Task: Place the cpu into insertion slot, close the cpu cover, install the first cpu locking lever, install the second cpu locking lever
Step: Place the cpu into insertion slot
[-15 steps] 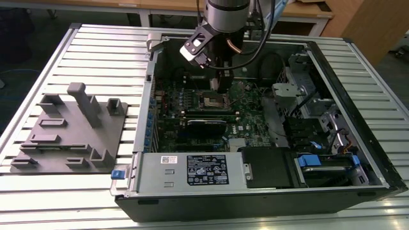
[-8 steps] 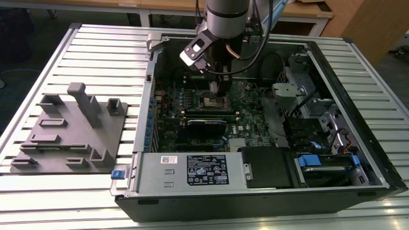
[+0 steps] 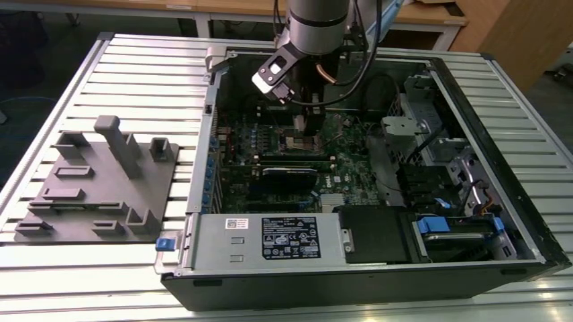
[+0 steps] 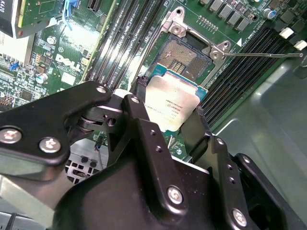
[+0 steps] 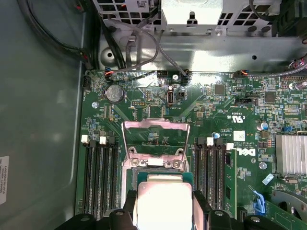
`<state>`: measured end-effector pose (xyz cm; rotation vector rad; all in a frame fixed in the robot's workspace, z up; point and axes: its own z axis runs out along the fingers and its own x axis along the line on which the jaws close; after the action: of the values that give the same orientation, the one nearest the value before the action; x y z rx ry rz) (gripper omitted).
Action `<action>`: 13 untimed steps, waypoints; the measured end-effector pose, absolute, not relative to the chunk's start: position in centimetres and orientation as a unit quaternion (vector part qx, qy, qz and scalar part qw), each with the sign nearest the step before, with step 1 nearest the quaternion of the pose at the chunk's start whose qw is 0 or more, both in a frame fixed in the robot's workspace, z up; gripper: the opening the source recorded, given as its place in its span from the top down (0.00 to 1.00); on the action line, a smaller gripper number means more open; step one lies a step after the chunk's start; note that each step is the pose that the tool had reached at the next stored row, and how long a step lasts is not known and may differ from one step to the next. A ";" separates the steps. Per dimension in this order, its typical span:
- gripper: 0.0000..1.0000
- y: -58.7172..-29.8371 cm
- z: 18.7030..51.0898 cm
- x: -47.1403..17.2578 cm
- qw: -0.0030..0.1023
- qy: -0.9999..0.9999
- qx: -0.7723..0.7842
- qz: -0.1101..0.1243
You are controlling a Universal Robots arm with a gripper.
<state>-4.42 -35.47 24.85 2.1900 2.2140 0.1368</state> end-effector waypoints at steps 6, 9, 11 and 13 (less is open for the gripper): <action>0.46 -35.5 24.8 -4.4 0.012 0.710 0.703 0.044; 0.46 -35.5 24.6 -4.4 0.012 0.710 0.703 0.044; 0.46 -35.5 24.3 -4.4 0.012 0.710 0.703 0.044; 0.46 -35.5 24.0 -4.5 0.012 0.710 0.703 0.044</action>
<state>-4.48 -35.45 23.96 2.1902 2.2138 0.1370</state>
